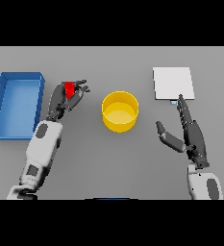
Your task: Pick up the red beaker and tilt it to pour out 1 green nut into yellow bowl. Pick up the yellow bowl and place it on the metallic measuring scale.
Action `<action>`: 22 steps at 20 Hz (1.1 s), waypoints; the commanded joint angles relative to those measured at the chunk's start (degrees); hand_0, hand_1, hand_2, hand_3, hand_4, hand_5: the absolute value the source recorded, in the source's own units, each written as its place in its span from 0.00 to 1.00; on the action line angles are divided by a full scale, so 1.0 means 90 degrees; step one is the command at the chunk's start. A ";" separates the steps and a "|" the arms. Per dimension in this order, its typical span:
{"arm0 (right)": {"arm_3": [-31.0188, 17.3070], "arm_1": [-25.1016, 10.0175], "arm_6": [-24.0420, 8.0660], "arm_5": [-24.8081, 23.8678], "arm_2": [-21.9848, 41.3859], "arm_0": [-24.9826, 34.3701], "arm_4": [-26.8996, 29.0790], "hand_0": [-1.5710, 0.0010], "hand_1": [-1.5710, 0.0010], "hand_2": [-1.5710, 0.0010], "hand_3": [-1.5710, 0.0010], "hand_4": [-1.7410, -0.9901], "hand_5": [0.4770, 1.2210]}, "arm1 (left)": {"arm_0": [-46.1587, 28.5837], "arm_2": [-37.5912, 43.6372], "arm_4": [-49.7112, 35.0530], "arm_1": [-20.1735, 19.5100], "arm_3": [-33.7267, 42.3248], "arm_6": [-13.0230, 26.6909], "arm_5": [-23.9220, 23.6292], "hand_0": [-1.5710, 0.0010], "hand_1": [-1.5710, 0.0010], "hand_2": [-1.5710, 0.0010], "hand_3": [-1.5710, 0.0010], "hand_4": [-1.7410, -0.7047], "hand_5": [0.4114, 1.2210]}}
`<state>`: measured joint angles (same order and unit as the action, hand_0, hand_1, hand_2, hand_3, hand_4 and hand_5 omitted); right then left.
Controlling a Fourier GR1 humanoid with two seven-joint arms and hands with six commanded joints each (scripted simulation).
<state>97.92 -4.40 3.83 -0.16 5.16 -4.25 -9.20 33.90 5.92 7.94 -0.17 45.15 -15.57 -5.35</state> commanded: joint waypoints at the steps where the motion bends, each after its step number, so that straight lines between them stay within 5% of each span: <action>1: -0.0066 0.0061 0.0018 -0.0019 0.0069 0.0014 -0.0072 1.00 1.00 1.00 1.00 0.66 0.23 | -0.0039 0.0026 -0.0126 0.0025 0.0154 0.0038 0.0088 0.06 0.05 0.05 0.07 0.10 0.92; 14: -0.0040 -0.0055 0.0411 -0.0125 0.0107 -0.0071 -0.0349 1.00 1.00 1.00 1.00 0.69 0.25 | 0.0051 -0.0460 0.0131 -0.0441 0.1253 0.0799 0.0511 0.01 0.01 0.01 0.01 0.02 0.90; 22: 0.0016 -0.0068 0.0220 -0.0085 0.0162 -0.0082 -0.0403 1.00 1.00 1.00 1.00 0.74 0.25 | 0.0568 -0.1854 0.1851 -0.1163 0.1609 0.1776 0.0935 0.00 0.00 0.00 0.00 0.00 0.88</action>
<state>98.07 -5.02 5.86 -0.93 6.61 -4.98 -12.83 39.02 -10.77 24.61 -10.60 59.64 0.40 3.08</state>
